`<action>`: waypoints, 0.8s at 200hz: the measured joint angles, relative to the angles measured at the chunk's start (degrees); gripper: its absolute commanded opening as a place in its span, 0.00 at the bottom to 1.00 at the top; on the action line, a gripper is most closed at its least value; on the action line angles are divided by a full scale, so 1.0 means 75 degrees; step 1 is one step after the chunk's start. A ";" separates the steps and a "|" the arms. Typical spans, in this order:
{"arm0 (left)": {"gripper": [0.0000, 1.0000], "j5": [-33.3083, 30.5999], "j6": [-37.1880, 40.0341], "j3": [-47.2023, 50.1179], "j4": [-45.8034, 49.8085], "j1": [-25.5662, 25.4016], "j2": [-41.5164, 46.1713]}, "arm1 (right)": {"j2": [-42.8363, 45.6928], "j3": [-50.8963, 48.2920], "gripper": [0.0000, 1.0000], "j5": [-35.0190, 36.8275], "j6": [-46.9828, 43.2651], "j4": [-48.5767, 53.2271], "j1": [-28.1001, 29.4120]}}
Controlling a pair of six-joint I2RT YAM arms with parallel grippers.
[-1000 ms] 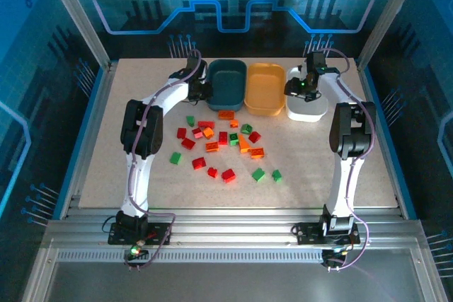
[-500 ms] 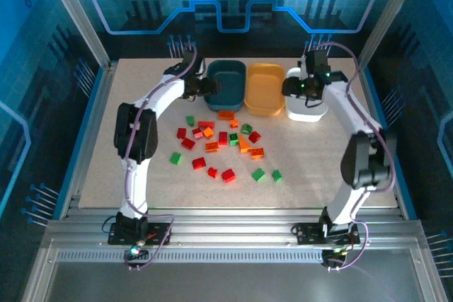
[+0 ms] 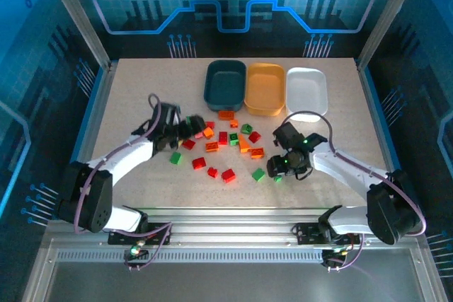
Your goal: Sort the legos into containers by color
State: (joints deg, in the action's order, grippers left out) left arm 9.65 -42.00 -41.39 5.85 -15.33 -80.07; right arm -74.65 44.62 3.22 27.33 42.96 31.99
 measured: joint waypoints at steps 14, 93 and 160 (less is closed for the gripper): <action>0.99 0.0166 -0.0219 0.0627 0.0041 -0.0073 0.0163 | 0.0009 -0.0175 0.64 -0.0044 0.0044 -0.0023 0.0122; 0.99 0.0382 -0.0414 0.0903 0.0207 -0.0137 0.2040 | -0.0854 -0.0280 0.38 0.0210 0.0172 -0.0548 0.0149; 0.99 0.0391 -0.0414 0.0659 0.0574 -0.0143 0.2025 | -0.0985 -0.0020 0.19 0.0857 0.0204 -0.0726 0.0128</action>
State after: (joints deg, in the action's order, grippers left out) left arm 12.58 -45.10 -36.45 10.15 -16.40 -64.88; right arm -82.04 44.47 9.65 28.86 37.52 32.95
